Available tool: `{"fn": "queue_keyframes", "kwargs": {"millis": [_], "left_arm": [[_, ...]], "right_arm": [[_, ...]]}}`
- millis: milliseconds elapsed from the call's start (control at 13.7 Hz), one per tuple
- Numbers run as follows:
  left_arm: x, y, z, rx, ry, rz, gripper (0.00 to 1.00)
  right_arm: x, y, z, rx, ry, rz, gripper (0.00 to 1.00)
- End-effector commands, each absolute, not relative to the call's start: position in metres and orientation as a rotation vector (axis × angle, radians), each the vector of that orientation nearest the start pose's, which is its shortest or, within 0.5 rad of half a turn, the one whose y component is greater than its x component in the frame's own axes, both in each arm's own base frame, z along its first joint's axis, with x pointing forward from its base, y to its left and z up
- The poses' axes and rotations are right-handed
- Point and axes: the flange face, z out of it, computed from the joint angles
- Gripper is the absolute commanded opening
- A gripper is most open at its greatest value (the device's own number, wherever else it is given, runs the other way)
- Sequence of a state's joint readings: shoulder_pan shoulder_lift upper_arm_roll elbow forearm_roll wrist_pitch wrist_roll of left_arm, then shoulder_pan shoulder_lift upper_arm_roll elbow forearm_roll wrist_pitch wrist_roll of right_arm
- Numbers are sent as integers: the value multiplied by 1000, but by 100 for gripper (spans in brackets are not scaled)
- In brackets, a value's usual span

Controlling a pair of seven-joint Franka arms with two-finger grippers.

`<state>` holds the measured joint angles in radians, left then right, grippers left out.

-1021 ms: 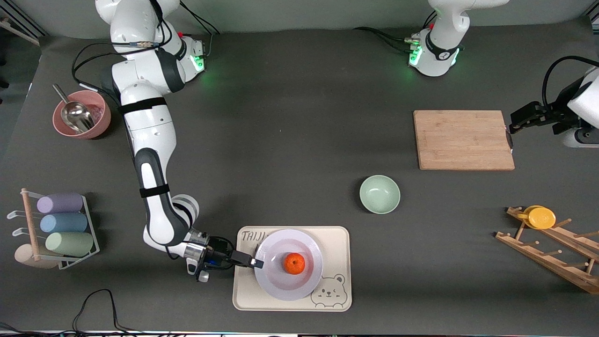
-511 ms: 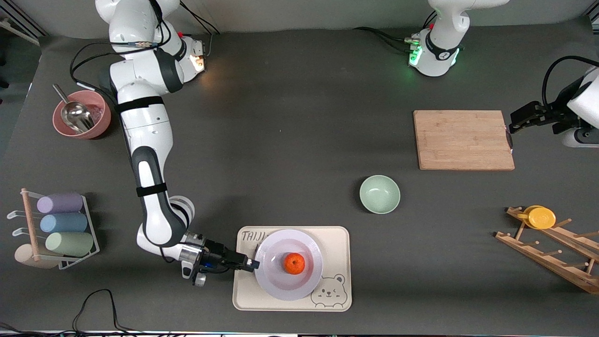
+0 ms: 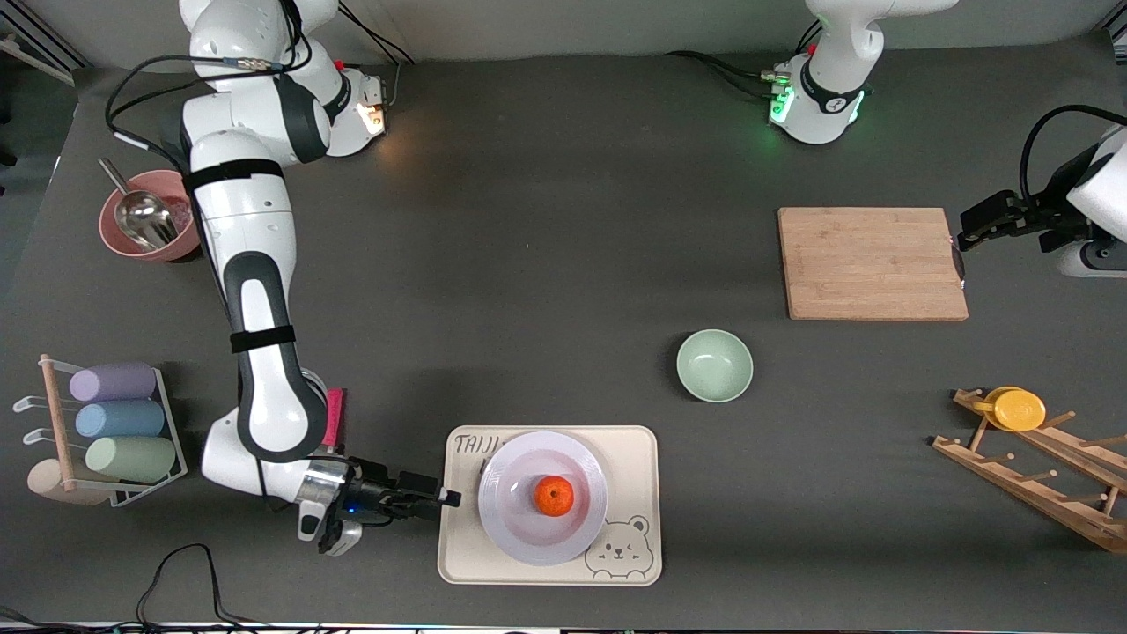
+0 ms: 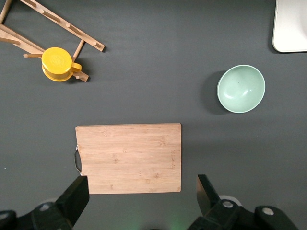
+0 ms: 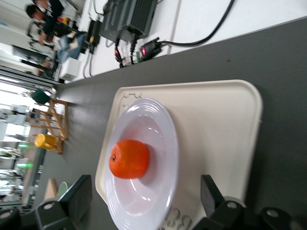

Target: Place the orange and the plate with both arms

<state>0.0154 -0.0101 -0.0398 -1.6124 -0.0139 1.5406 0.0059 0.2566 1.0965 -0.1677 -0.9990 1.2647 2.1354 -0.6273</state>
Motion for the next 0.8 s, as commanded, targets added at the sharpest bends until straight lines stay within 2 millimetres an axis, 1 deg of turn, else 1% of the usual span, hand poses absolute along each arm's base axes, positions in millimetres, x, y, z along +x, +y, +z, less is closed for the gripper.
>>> {"fn": "queue_keyframes", "kwargs": {"millis": [0, 73, 292, 438, 584, 729], "left_arm": [[548, -16, 614, -3152, 75, 109, 100], [548, -15, 614, -3153, 75, 109, 100], [548, -15, 613, -3154, 73, 111, 100], [548, -15, 614, -3154, 68, 109, 100], [548, -16, 614, -3154, 54, 109, 100], [548, -16, 613, -3154, 51, 112, 100]], "right_arm": [[758, 155, 235, -2356, -156, -265, 100], [750, 153, 246, -2396, -177, -241, 100], [722, 132, 282, -2531, -252, -185, 100], [703, 123, 307, -2625, -316, -163, 100], [682, 113, 323, -2685, -328, -132, 100], [661, 107, 342, -2747, -321, -107, 100]]}}
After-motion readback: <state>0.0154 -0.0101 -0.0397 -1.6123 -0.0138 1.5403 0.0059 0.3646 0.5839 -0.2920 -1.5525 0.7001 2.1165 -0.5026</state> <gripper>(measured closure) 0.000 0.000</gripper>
